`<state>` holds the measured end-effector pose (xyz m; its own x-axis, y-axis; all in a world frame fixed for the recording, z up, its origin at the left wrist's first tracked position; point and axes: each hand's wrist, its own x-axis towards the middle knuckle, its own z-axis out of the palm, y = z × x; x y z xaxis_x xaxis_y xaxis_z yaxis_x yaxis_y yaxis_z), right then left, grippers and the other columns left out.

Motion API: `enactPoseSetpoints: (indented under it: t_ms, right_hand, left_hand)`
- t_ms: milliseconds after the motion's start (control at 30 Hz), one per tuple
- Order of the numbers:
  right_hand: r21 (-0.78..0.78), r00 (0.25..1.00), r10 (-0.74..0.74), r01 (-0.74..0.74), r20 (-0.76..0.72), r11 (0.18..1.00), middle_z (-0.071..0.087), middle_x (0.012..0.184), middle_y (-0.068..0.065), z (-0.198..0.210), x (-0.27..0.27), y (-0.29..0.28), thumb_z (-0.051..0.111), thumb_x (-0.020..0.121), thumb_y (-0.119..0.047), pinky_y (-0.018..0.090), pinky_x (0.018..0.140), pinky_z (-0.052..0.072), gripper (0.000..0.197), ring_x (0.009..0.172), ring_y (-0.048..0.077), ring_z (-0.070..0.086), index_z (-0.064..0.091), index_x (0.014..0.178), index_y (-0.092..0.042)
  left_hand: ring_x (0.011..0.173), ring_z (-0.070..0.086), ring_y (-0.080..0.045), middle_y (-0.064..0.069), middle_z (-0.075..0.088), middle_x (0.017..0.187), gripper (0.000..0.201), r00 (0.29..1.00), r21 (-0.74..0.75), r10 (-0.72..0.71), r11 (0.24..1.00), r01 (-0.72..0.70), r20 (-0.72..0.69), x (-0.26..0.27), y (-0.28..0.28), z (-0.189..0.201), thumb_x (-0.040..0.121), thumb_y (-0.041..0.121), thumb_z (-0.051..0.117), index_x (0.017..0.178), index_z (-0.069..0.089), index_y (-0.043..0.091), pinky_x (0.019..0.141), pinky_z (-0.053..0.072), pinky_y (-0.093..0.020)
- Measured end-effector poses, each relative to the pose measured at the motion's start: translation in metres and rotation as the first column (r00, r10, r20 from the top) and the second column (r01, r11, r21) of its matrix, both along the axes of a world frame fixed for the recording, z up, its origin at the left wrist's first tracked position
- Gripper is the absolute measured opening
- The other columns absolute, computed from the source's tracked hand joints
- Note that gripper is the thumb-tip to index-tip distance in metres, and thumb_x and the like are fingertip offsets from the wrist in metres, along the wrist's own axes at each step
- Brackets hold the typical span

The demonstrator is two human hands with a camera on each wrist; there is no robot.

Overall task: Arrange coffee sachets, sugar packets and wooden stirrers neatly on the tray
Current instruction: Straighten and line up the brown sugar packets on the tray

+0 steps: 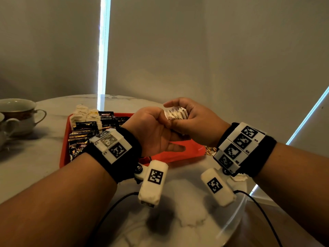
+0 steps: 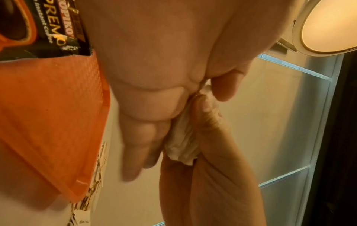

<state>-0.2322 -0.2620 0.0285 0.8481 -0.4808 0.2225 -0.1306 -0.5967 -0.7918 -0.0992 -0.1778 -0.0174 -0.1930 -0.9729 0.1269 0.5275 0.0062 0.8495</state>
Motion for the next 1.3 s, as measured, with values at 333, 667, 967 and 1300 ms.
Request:
enactPoseSetpoints:
  t_ms: [333,667,967,1300]
  right_hand:
    - [-0.226,0.998,0.014,-0.029,-0.068,0.974,0.064,0.106,0.009,0.003,-0.002,0.005,0.065,0.086,0.007,0.038,0.071,0.060,0.071,0.083,0.026,0.066,0.038,0.143,-0.026]
    - [0.038,0.996,0.079,-0.077,-0.049,0.996,0.047,0.124,0.003,-0.003,0.013,0.001,0.053,0.079,-0.007,0.034,0.092,0.056,0.069,0.111,0.016,0.058,0.019,0.136,-0.027]
    - [-0.251,0.728,-0.161,-0.015,-0.667,0.968,0.059,0.126,-0.011,-0.023,0.002,-0.019,0.058,0.097,-0.030,0.035,0.097,0.047,0.031,0.111,0.013,0.056,0.062,0.129,-0.031]
    - [-0.223,0.470,-0.048,-0.325,-0.881,0.919,0.059,0.128,-0.015,-0.020,-0.005,0.016,0.060,0.097,-0.037,0.031,0.095,0.040,0.039,0.114,0.010,0.054,0.055,0.135,-0.045]
  left_hand:
    - [0.087,0.066,-0.032,-0.014,0.069,0.094,0.054,0.990,0.048,0.137,0.989,-0.138,0.024,-0.003,-0.001,0.001,0.086,0.048,0.052,0.118,0.064,0.006,0.088,0.050,-0.043]
    - [0.087,0.067,-0.020,-0.013,0.066,0.102,0.025,0.980,0.014,0.199,0.980,-0.199,-0.012,-0.003,0.003,0.005,0.093,0.014,0.052,0.116,0.061,0.011,0.078,0.060,-0.033]
    - [0.085,0.067,-0.031,-0.023,0.053,0.117,0.016,0.796,0.123,0.554,0.832,-0.542,-0.241,0.031,0.007,0.019,0.098,0.009,0.049,0.105,0.063,0.012,0.057,0.060,-0.024]
    - [0.091,0.068,-0.037,-0.023,0.062,0.104,0.022,0.725,0.103,0.612,0.782,-0.615,-0.317,0.052,0.018,0.025,0.075,0.002,0.065,0.095,0.060,0.008,0.064,0.061,-0.026]
